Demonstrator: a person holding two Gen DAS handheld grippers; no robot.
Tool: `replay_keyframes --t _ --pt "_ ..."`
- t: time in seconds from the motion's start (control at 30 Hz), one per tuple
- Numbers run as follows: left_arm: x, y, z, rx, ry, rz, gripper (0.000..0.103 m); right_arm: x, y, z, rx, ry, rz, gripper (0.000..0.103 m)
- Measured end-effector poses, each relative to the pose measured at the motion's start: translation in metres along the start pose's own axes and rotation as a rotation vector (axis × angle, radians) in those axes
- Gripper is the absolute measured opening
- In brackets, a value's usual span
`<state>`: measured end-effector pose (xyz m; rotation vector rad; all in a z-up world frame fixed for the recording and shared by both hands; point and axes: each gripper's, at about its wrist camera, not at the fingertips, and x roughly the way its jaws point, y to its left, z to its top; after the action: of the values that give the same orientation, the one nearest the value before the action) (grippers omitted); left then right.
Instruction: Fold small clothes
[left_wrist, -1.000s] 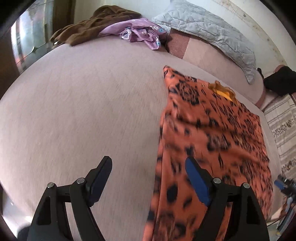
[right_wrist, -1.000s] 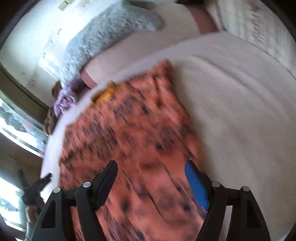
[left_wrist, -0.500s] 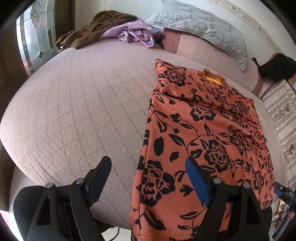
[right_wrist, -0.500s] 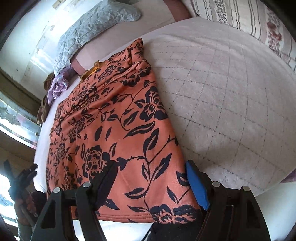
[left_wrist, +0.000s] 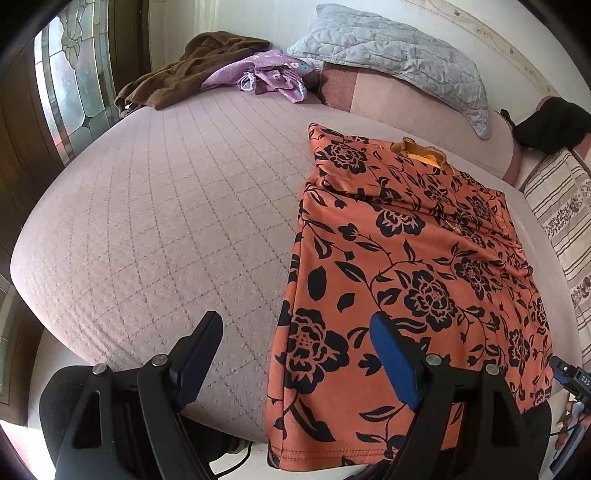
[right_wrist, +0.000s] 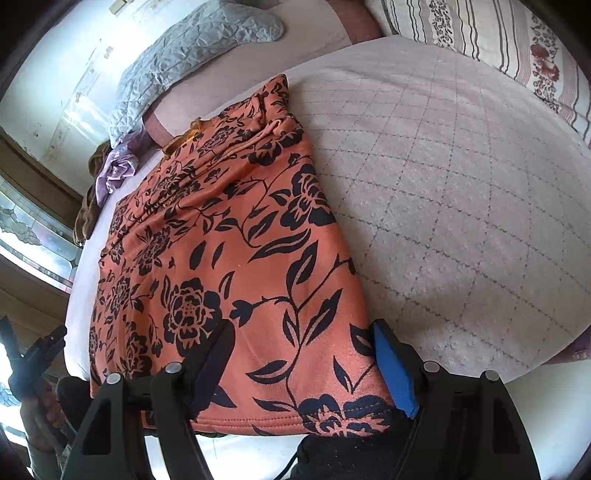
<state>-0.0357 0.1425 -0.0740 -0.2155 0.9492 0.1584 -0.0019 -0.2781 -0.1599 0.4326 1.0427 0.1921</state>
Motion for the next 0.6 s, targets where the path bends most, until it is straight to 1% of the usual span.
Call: replay_keyframes --t 0.17,0.33,0.4,0.43,0.5,0.53,0.57,0.6 --pt "0.005 0.007 -0.014 -0.034 0.035 -0.022 0.082 -0.003 -0.005 0.0 -0.011 0.0 -0.038 0.078" --pt "0.025 0.008 -0.045 -0.02 0.146 -0.017 0.082 -0.009 -0.018 -0.003 0.011 -0.006 -0.069 0.078" --pt "0.029 0.008 -0.053 -0.027 0.171 -0.015 0.082 -0.008 -0.025 -0.005 0.029 -0.001 -0.083 0.078" --pt "0.031 0.009 -0.056 -0.033 0.183 -0.015 0.082 -0.008 -0.029 -0.006 0.041 -0.001 -0.077 0.078" --pt "0.033 0.01 -0.061 -0.046 0.2 -0.019 0.082 -0.009 -0.03 -0.007 0.039 0.009 -0.055 0.073" --pt "0.036 0.01 -0.064 -0.056 0.219 -0.02 0.082 -0.009 -0.027 -0.009 0.024 0.02 -0.048 0.058" --pt "0.037 0.01 -0.066 -0.063 0.234 -0.024 0.082 -0.007 -0.025 -0.01 0.014 0.039 -0.041 0.046" --pt "0.038 0.01 -0.069 -0.063 0.24 -0.026 0.082 -0.005 -0.024 -0.012 0.02 0.065 -0.035 0.045"
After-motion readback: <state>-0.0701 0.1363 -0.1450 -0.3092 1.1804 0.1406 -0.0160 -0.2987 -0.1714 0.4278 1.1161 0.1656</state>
